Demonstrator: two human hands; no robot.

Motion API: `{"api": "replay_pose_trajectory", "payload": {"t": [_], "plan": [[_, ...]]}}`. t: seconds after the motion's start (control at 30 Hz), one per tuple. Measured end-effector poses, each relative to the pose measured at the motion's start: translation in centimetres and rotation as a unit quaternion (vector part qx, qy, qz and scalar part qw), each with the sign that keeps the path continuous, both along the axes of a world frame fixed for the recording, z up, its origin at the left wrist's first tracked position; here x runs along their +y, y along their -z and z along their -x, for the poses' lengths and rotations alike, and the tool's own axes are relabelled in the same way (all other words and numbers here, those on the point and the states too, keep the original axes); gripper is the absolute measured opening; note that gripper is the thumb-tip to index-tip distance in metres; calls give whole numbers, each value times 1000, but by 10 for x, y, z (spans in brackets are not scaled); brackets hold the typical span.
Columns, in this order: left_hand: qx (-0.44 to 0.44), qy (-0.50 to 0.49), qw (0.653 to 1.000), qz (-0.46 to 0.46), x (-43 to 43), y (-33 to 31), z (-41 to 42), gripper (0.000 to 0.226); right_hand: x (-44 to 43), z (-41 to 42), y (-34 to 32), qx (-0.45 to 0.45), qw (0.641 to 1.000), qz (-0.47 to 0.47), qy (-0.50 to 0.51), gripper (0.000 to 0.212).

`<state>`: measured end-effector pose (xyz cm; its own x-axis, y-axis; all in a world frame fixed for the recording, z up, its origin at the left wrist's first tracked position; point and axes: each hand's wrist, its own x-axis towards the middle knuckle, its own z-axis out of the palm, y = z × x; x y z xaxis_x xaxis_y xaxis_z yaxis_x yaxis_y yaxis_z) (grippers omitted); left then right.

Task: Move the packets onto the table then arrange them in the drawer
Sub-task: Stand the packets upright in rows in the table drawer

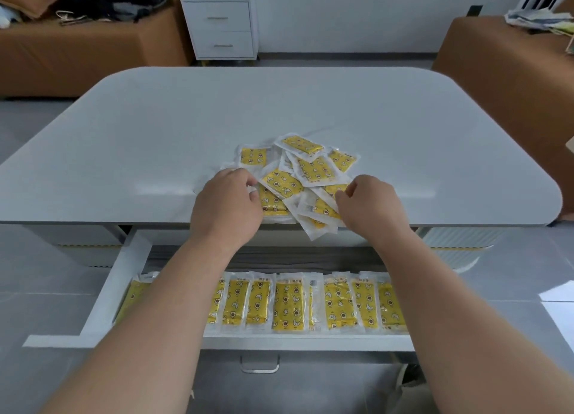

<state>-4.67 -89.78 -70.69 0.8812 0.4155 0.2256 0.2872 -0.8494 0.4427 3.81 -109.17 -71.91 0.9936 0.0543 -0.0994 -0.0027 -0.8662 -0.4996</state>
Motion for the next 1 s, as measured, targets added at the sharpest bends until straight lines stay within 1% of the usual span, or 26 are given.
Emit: {"api": "replay_pose_trajectory", "payload": {"t": [0.07, 0.17, 0.3, 0.43, 0.53, 0.6, 0.7, 0.77, 0.83, 0.9, 0.93, 1.0], "plan": [[5, -17, 1000, -9, 7, -1, 1, 25, 5, -5, -3, -20, 1000, 4, -2, 20], [27, -52, 998, -23, 20, 1, 0, 27, 15, -8, -1, -44, 999, 9, -28, 33], [94, -97, 991, -17, 33, 10, -9, 33, 24, -16, 3, -70, 996, 30, -40, 45], [177, -130, 976, -14, 38, 18, -19, 46, 33, -24, 10, -52, 996, 51, -59, 46], [207, -142, 968, -25, 37, 21, -26, 49, 38, -26, 18, -25, 995, 72, -60, 45], [204, -146, 967, -45, 34, 20, -29, 46, 42, -26, 21, -23, 994, 92, -50, 48], [187, -147, 968, -75, 28, 20, -29, 42, 48, -23, 23, -44, 995, 88, -28, 50], [168, -145, 971, -89, 26, 21, -28, 43, 50, -22, 22, -52, 995, 82, -22, 44], [139, -140, 975, -104, 27, 21, -26, 45, 50, -21, 21, -56, 995, 76, -18, 32], [107, -131, 981, -101, 31, 21, -25, 47, 47, -21, 17, -56, 996, 64, -11, 21], [89, -125, 984, -90, 32, 21, -24, 49, 45, -20, 16, -54, 997, 55, -10, 19], [53, -110, 991, -57, 35, 21, -23, 54, 42, -19, 14, -52, 998, 32, -9, 27]]}}
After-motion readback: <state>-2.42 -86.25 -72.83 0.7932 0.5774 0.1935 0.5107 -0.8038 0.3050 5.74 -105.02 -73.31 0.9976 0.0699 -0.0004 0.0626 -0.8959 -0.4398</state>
